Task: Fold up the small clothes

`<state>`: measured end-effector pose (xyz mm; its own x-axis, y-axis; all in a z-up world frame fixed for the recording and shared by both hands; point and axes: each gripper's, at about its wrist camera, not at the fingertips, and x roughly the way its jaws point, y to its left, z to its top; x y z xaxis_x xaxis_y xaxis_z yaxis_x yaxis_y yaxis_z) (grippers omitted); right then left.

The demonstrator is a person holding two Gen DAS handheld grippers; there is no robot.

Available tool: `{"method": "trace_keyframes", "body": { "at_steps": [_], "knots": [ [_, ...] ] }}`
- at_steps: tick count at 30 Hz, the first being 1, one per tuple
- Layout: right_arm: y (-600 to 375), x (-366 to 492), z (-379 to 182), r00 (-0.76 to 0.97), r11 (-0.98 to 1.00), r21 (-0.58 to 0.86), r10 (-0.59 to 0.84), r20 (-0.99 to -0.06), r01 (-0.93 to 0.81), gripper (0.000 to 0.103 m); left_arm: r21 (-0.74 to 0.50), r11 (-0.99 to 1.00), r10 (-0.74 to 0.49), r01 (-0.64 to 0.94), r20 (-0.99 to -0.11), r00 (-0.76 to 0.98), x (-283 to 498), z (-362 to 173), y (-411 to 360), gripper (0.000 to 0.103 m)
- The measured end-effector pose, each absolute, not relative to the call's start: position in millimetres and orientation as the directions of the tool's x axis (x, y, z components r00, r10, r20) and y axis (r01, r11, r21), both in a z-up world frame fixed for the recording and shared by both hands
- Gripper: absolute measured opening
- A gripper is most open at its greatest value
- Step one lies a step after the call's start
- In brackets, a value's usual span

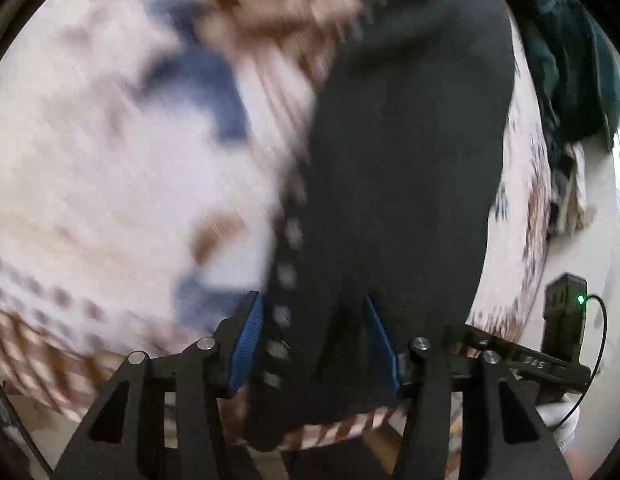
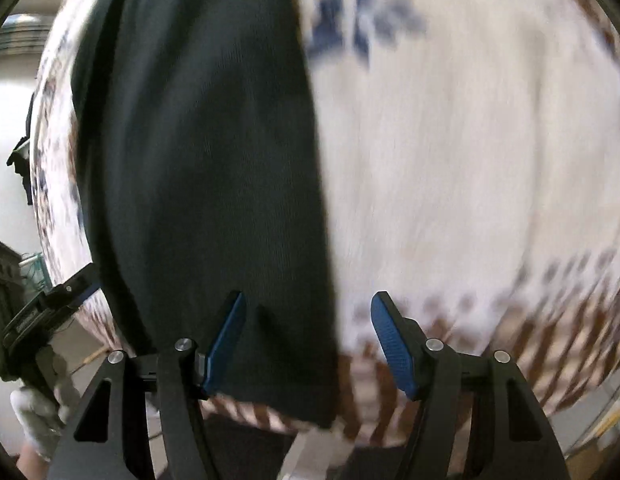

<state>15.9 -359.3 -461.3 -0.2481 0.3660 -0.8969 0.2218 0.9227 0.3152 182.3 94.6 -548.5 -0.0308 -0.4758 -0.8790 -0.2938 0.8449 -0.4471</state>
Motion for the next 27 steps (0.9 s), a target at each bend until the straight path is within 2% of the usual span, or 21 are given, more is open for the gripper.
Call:
{"method": "trace_keyframes", "body": {
  "at_steps": [1, 2, 3, 6, 8, 9, 10, 12, 13, 14, 18, 22, 23, 24, 25, 26, 27],
  "knots": [
    [-355.0, 6.0, -466.8, -0.266, 0.919, 0.322, 0.377, -0.887, 0.229, 0.061, -0.445, 0.859, -0.465, -0.253, -0.885, -0.02, 185.2, -547.6, 90.4, 0.005],
    [-351.5, -2.9, -471.2, -0.272, 0.914, 0.332, 0.389, -0.88, 0.234, 0.032, -0.408, 0.891, -0.421, -0.197, -0.907, -0.025, 186.0, -547.4, 87.3, 0.005],
    [-347.3, -12.0, -472.5, -0.275, 0.915, 0.324, 0.384, -0.881, 0.239, 0.018, -0.402, 0.895, -0.414, -0.193, -0.91, -0.027, 195.3, -547.6, 90.5, 0.006],
    [-340.1, -27.4, -474.1, -0.313, 0.961, 0.214, 0.261, -0.913, 0.176, 0.013, -0.475, 0.828, -0.519, -0.298, -0.85, -0.087, 198.3, -556.6, 118.3, 0.01],
    [-336.2, -32.3, -479.8, -0.347, 0.974, 0.154, 0.203, -0.916, 0.164, 0.013, -0.454, 0.852, -0.495, -0.261, -0.861, -0.118, 216.4, -541.6, 126.5, 0.022],
    [-333.7, -30.1, -480.2, -0.365, 0.971, 0.162, 0.218, -0.905, 0.178, 0.013, -0.461, 0.854, -0.494, -0.241, -0.864, -0.096, 225.2, -528.1, 125.4, 0.033],
    [-332.3, -25.1, -478.4, -0.376, 0.967, 0.18, 0.237, -0.896, 0.182, 0.018, -0.488, 0.845, -0.51, -0.219, -0.858, -0.054, 232.0, -516.0, 131.4, 0.045],
    [-338.0, -3.5, -464.0, -0.352, 0.959, 0.217, 0.27, -0.896, 0.184, 0.029, -0.528, 0.83, -0.526, -0.179, -0.848, 0.06, 266.0, -487.7, 138.5, 0.052],
    [-340.7, 8.7, -455.0, -0.315, 0.956, 0.223, 0.275, -0.908, 0.191, 0.044, -0.546, 0.821, -0.535, -0.169, -0.838, 0.106, 286.0, -476.7, 139.5, 0.053],
    [-337.8, 27.9, -448.5, -0.268, 0.951, 0.233, 0.283, -0.921, 0.204, 0.05, -0.565, 0.81, -0.546, -0.158, -0.824, 0.148, 308.7, -467.5, 138.9, 0.053],
    [-349.4, 103.9, -426.6, -0.109, 0.925, 0.287, 0.321, -0.941, 0.249, 0.05, -0.582, 0.806, -0.534, -0.11, -0.794, 0.292, 425.7, -454.7, 142.8, 0.053],
    [-356.1, 203.5, -427.0, 0.05, 0.904, 0.337, 0.336, -0.941, 0.264, 0.05, -0.516, 0.851, -0.47, -0.093, -0.83, 0.301, 524.3, -480.2, 142.3, 0.053],
    [-358.7, 230.3, -428.8, 0.073, 0.901, 0.342, 0.334, -0.94, 0.266, 0.05, -0.496, 0.863, -0.456, -0.096, -0.846, 0.276, 547.0, -494.8, 137.9, 0.052],
    [-359.0, 256.5, -433.3, 0.094, 0.893, 0.359, 0.347, -0.933, 0.27, 0.05, -0.492, 0.865, -0.456, -0.094, -0.851, 0.261, 561.6, -506.2, 134.5, 0.045],
    [-358.4, 279.2, -439.4, 0.104, 0.884, 0.381, 0.367, -0.924, 0.271, 0.057, -0.499, 0.862, -0.466, -0.088, -0.848, 0.252, 569.0, -511.1, 131.8, 0.005],
    [-360.5, 296.3, -443.7, 0.103, 0.877, 0.395, 0.381, -0.919, 0.273, 0.065, -0.499, 0.863, -0.471, -0.082, -0.853, 0.225, 574.9, -520.6, 128.9, 0.003],
    [-361.1, 311.8, -450.3, 0.095, 0.872, 0.406, 0.396, -0.913, 0.274, 0.067, -0.496, 0.865, -0.473, -0.075, -0.856, 0.211, 581.1, -527.7, 127.4, 0.003]
  ]
}}
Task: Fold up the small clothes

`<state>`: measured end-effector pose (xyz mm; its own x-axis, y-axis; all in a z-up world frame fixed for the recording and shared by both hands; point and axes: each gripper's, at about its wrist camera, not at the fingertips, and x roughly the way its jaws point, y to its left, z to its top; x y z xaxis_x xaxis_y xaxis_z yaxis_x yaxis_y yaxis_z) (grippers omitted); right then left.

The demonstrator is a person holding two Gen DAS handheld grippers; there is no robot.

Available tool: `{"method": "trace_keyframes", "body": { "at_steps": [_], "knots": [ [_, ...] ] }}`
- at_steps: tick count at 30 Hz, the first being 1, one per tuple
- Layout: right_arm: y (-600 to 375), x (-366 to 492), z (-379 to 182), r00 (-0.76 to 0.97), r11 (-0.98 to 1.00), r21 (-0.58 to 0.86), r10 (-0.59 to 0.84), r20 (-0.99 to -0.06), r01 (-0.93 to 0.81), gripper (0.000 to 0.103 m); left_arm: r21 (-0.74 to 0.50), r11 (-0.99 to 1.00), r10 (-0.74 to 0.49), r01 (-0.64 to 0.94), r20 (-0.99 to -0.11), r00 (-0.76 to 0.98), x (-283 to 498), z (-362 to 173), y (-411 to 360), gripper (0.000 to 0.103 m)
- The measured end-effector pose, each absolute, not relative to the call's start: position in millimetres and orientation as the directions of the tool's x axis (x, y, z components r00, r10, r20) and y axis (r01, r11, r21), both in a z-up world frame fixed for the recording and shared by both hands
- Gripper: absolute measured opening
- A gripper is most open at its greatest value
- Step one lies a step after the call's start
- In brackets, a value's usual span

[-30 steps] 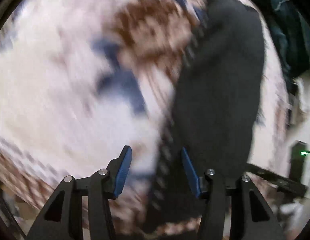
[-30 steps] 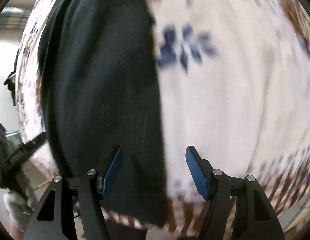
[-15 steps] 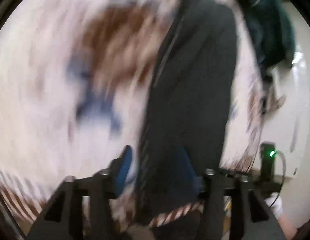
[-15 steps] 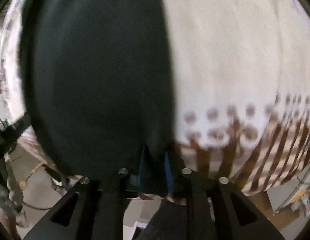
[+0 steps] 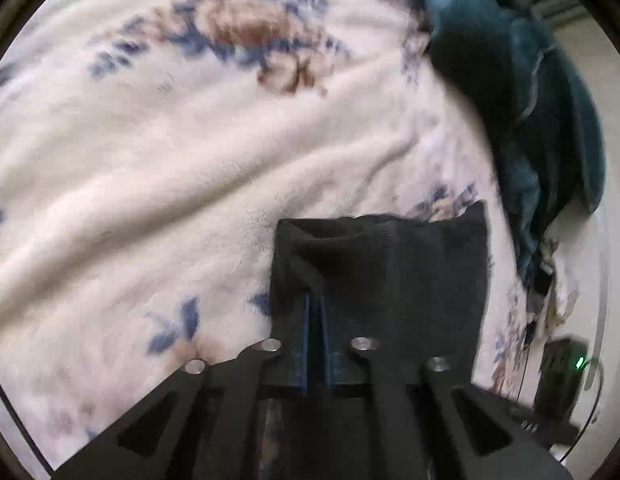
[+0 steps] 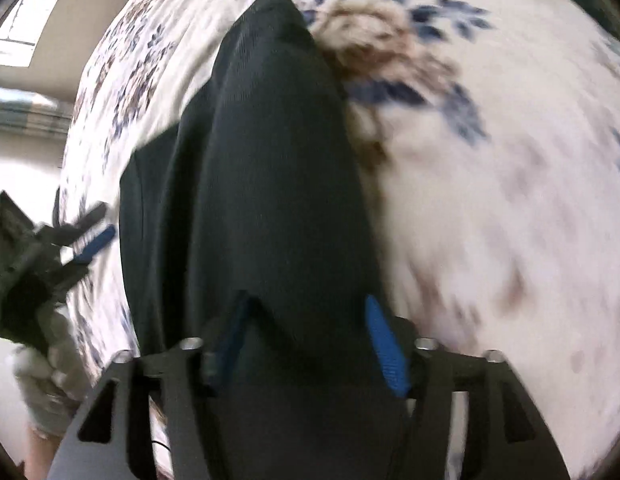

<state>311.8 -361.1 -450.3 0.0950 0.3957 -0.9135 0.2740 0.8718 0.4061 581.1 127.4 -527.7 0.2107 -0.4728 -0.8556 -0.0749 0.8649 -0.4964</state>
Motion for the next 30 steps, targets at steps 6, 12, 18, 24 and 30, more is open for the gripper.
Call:
{"method": "trace_keyframes", "body": {
  "at_steps": [6, 12, 18, 24, 30],
  "knots": [
    [-375.4, 334.6, -468.3, 0.04, 0.863, 0.428, 0.434, -0.9, 0.266, 0.07, -0.431, 0.899, -0.399, -0.073, -0.877, 0.267, 601.9, -526.3, 162.4, 0.001],
    [-402.9, 354.7, -466.3, 0.058, 0.831, 0.464, 0.471, -0.88, 0.306, 0.07, -0.496, 0.844, -0.442, -0.204, -0.859, 0.258, 608.1, -544.2, 199.4, 0.0],
    [-421.4, 402.8, -472.4, 0.136, 0.761, 0.522, 0.513, -0.848, 0.386, 0.07, -0.658, 0.741, -0.617, -0.132, -0.745, 0.252, 609.2, -528.3, 170.4, 0.062],
    [-407.2, 449.2, -466.2, 0.146, 0.843, 0.419, 0.392, -0.908, 0.337, 0.011, -0.512, 0.859, -0.487, -0.025, -0.83, 0.271, 608.9, -523.3, 128.7, 0.004],
    [-421.5, 470.6, -467.2, 0.155, 0.846, 0.382, 0.349, -0.924, 0.373, 0.006, -0.55, 0.83, -0.516, -0.089, -0.819, 0.25, 612.7, -540.6, 152.7, 0.009]
  ]
}}
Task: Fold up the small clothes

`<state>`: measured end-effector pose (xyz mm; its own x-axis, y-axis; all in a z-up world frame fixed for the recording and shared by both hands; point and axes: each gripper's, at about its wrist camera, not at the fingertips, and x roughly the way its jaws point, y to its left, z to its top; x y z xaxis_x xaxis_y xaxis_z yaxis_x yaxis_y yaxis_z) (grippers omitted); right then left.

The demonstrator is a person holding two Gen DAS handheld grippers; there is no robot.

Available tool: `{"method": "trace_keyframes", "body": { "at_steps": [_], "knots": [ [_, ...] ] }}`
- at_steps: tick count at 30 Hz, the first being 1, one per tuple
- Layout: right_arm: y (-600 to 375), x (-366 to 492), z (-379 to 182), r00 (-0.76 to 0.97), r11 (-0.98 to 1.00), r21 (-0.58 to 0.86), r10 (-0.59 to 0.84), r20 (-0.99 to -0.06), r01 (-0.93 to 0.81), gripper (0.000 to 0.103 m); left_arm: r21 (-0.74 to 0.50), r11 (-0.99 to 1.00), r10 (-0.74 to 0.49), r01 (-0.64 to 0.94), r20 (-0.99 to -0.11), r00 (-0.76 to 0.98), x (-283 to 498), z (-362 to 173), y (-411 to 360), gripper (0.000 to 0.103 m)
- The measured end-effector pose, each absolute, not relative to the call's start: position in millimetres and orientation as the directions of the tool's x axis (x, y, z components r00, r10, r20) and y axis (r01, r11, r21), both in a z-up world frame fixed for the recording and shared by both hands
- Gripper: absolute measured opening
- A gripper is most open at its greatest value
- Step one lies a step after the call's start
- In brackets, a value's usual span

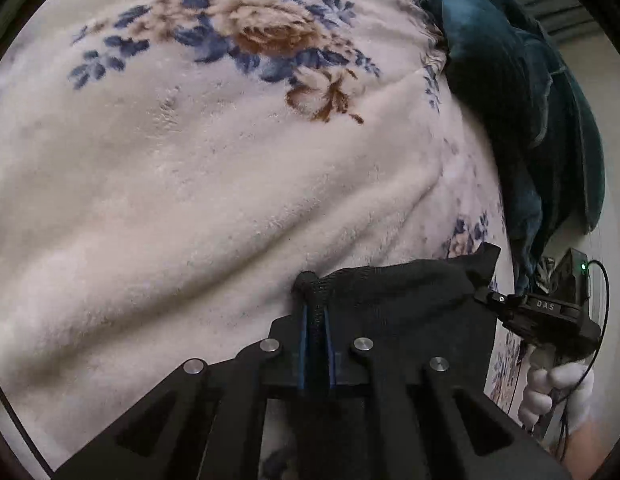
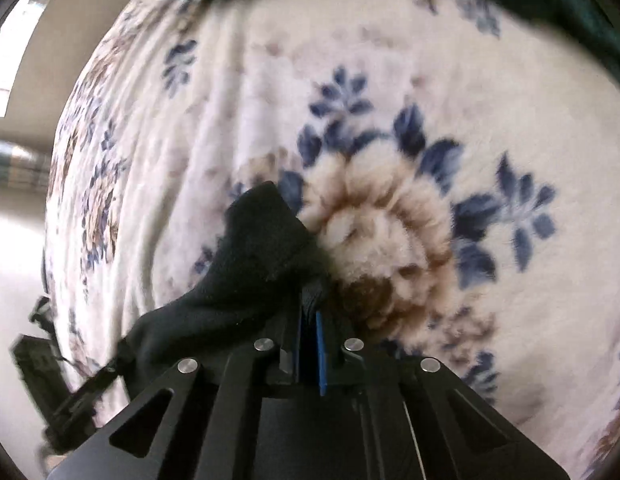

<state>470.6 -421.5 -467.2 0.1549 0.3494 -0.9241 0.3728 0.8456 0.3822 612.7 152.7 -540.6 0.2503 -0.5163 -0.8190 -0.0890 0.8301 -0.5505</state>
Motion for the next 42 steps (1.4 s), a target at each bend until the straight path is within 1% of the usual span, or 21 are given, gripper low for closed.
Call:
{"method": "trace_keyframes", "body": {
  "at_steps": [2, 4, 6, 7, 8, 11, 12, 13, 16, 17, 18, 19, 20, 23, 25, 27, 29, 32, 35, 39, 42],
  "knots": [
    [-416.4, 473.1, -467.6, 0.134, 0.858, 0.374, 0.349, -0.927, 0.353, 0.007, -0.582, 0.81, -0.554, -0.074, -0.8, 0.231, 606.7, -532.3, 153.8, 0.019],
    [-410.0, 470.5, -461.2, 0.11, 0.869, 0.379, 0.363, -0.925, 0.318, 0.012, -0.595, 0.799, -0.568, -0.086, -0.794, 0.218, 588.0, -521.9, 160.4, 0.035],
    [-406.0, 456.4, -445.2, 0.112, 0.876, 0.396, 0.38, -0.918, 0.274, 0.039, -0.612, 0.786, -0.593, -0.084, -0.786, 0.176, 565.3, -518.8, 159.4, 0.039],
    [-403.9, 447.6, -439.0, 0.111, 0.877, 0.403, 0.388, -0.915, 0.262, 0.059, -0.616, 0.783, -0.6, -0.088, -0.785, 0.158, 555.1, -520.2, 157.7, 0.039],
    [-403.0, 432.4, -432.4, 0.111, 0.878, 0.409, 0.393, -0.913, 0.251, 0.064, -0.618, 0.781, -0.605, -0.093, -0.785, 0.134, 544.9, -523.7, 154.5, 0.039],
    [-399.6, 390.2, -433.5, 0.048, 0.878, 0.406, 0.408, -0.912, 0.254, 0.064, -0.635, 0.768, -0.631, -0.083, -0.773, 0.072, 515.2, -535.6, 134.2, 0.036],
    [-399.4, 372.0, -440.7, 0.01, 0.863, 0.418, 0.433, -0.901, 0.282, 0.064, -0.614, 0.787, -0.608, -0.06, -0.788, 0.092, 505.9, -535.2, 127.4, 0.02],
    [-400.8, 354.6, -450.1, -0.026, 0.846, 0.432, 0.462, -0.886, 0.314, 0.064, -0.599, 0.799, -0.592, -0.041, -0.798, 0.111, 501.8, -533.7, 124.9, 0.014],
    [-396.3, 315.8, -477.6, -0.052, 0.822, 0.431, 0.482, -0.875, 0.372, 0.063, -0.563, 0.826, -0.551, -0.031, -0.818, 0.167, 501.0, -530.6, 135.5, 0.007],
    [-399.3, 308.0, -478.7, -0.012, 0.815, 0.43, 0.471, -0.882, 0.388, 0.051, -0.564, 0.824, -0.55, -0.048, -0.818, 0.17, 505.2, -533.0, 144.0, 0.006],
    [-403.1, 302.3, -480.6, 0.012, 0.799, 0.431, 0.47, -0.883, 0.42, 0.041, -0.569, 0.82, -0.552, -0.063, -0.815, 0.177, 507.2, -535.0, 152.3, 0.006],
    [-406.9, 298.5, -483.2, 0.025, 0.775, 0.434, 0.478, -0.878, 0.459, 0.035, -0.573, 0.817, -0.556, -0.069, -0.814, 0.171, 508.6, -536.2, 155.3, 0.007],
    [-408.4, 297.1, -484.5, 0.036, 0.759, 0.434, 0.479, -0.877, 0.484, 0.034, -0.577, 0.814, -0.563, -0.065, -0.811, 0.157, 509.1, -535.6, 154.9, 0.007],
    [-398.6, 300.0, -478.9, 0.016, 0.804, 0.395, 0.433, -0.901, 0.444, 0.034, -0.61, 0.791, -0.601, -0.054, -0.791, 0.115, 501.5, -522.4, 155.0, 0.016],
    [-394.7, 300.3, -470.6, 0.006, 0.807, 0.407, 0.448, -0.894, 0.428, 0.039, -0.625, 0.779, -0.62, -0.042, -0.779, 0.094, 486.5, -515.6, 154.5, 0.032],
    [-396.7, 291.3, -459.6, 0.006, 0.791, 0.438, 0.481, -0.876, 0.427, 0.044, -0.624, 0.781, -0.621, -0.043, -0.782, 0.061, 463.3, -513.7, 148.5, 0.039],
    [-402.1, 273.1, -451.1, -0.011, 0.774, 0.46, 0.516, -0.856, 0.435, 0.061, -0.609, 0.792, -0.608, -0.051, -0.793, 0.023, 439.7, -515.3, 144.2, 0.039],
    [-403.2, 227.0, -436.9, -0.063, 0.772, 0.46, 0.537, -0.841, 0.439, 0.062, -0.578, 0.814, -0.58, -0.066, -0.815, -0.018, 392.3, -513.9, 140.2, 0.039],
    [-400.3, 170.4, -431.7, -0.15, 0.813, 0.393, 0.494, -0.857, 0.43, 0.065, -0.545, 0.835, -0.55, -0.079, -0.832, -0.075, 342.8, -516.1, 133.0, 0.039],
    [-388.9, 87.6, -445.3, -0.285, 0.819, 0.33, 0.495, -0.821, 0.47, 0.065, -0.516, 0.848, -0.53, -0.12, -0.827, -0.189, 286.6, -536.2, 123.2, 0.039],
    [-383.7, 45.3, -454.5, -0.333, 0.812, 0.283, 0.49, -0.806, 0.51, 0.065, -0.476, 0.875, -0.483, -0.09, -0.841, -0.243, 257.5, -544.3, 118.2, 0.039]
  ]
}}
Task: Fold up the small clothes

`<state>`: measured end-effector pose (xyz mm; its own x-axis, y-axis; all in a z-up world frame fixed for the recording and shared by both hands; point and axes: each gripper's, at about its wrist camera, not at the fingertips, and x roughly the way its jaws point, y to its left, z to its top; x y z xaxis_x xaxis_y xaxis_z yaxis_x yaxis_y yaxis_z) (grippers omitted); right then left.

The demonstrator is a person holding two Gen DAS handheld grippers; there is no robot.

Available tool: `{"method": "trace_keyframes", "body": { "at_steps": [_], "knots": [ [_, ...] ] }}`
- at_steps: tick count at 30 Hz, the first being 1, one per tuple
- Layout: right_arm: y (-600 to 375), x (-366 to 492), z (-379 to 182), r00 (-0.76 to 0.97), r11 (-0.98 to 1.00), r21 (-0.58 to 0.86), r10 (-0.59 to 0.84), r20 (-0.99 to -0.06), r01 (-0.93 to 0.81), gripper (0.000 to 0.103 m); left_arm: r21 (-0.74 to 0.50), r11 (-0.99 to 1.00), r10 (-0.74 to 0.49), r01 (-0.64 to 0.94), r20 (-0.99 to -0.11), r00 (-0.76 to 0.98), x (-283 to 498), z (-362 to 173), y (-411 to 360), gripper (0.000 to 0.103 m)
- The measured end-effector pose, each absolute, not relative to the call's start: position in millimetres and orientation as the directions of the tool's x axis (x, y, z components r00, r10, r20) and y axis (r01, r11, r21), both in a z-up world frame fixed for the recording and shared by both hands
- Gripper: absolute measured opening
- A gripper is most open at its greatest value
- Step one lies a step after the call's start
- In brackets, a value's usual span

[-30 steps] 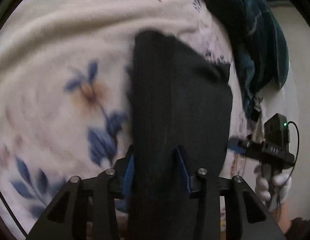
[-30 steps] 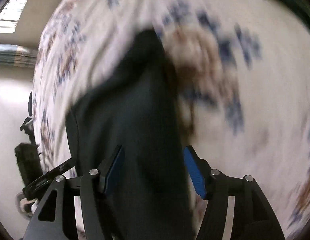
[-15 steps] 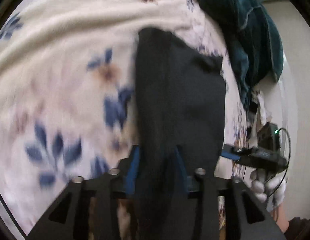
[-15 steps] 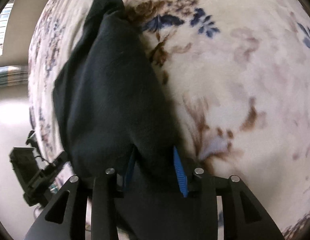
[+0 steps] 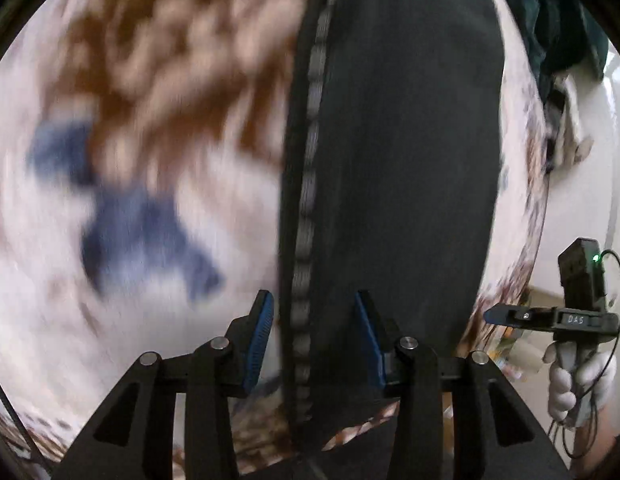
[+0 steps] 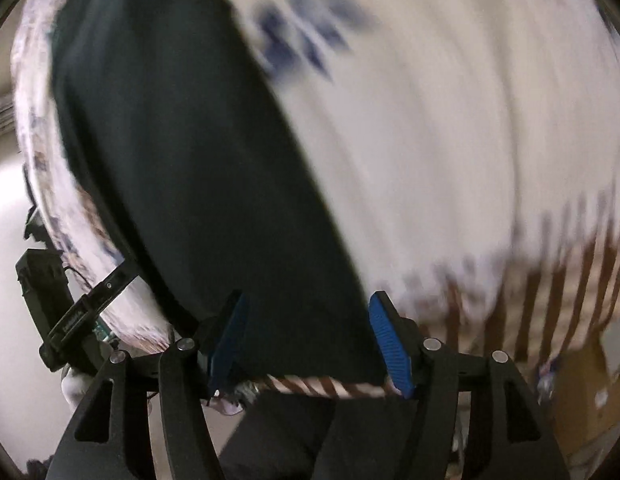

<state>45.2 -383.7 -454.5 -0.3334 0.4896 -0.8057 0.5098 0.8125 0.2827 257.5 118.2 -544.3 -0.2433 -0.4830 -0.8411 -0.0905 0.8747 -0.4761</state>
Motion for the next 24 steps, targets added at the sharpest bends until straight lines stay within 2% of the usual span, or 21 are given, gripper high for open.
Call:
{"method": "trace_keyframes", "body": {
  "at_steps": [7, 8, 9, 10, 15, 17, 22, 24],
  "knots": [
    [-361.6, 11.8, -457.5, -0.323, 0.812, 0.241, 0.458, -0.828, 0.531, 0.065, -0.484, 0.874, -0.483, -0.039, -0.858, -0.176, 251.6, -536.9, 107.2, 0.037],
    [-358.0, 13.1, -458.0, -0.304, 0.811, 0.251, 0.457, -0.836, 0.529, 0.065, -0.483, 0.875, -0.482, -0.031, -0.866, -0.133, 249.3, -535.9, 108.5, 0.033],
    [-353.9, 12.9, -457.9, -0.286, 0.81, 0.261, 0.457, -0.843, 0.526, 0.065, -0.481, 0.876, -0.482, -0.032, -0.871, -0.092, 245.8, -535.8, 114.6, 0.011],
    [-346.4, 20.5, -459.3, -0.268, 0.807, 0.27, 0.458, -0.847, 0.524, 0.065, -0.473, 0.88, -0.475, -0.047, -0.876, -0.081, 244.8, -537.6, 118.1, 0.009],
    [-324.6, 30.9, -474.1, -0.221, 0.823, 0.279, 0.43, -0.875, 0.494, 0.065, -0.461, 0.865, -0.474, -0.198, -0.88, -0.022, 227.0, -537.3, 163.1, 0.016],
    [-318.3, 31.6, -478.7, -0.218, 0.818, 0.289, 0.44, -0.871, 0.497, 0.065, -0.468, 0.856, -0.481, -0.221, -0.876, -0.007, 228.4, -528.8, 163.5, 0.024],
    [-329.7, 34.7, -473.4, -0.159, 0.788, 0.343, 0.478, -0.864, 0.511, 0.065, -0.519, 0.836, -0.502, -0.179, -0.855, 0.132, 274.7, -502.7, 138.9, 0.028],
    [-331.2, 44.6, -472.5, -0.14, 0.795, 0.349, 0.471, -0.871, 0.496, 0.065, -0.5, 0.852, -0.478, -0.156, -0.864, 0.157, 304.4, -506.8, 124.2, 0.028]
  ]
}}
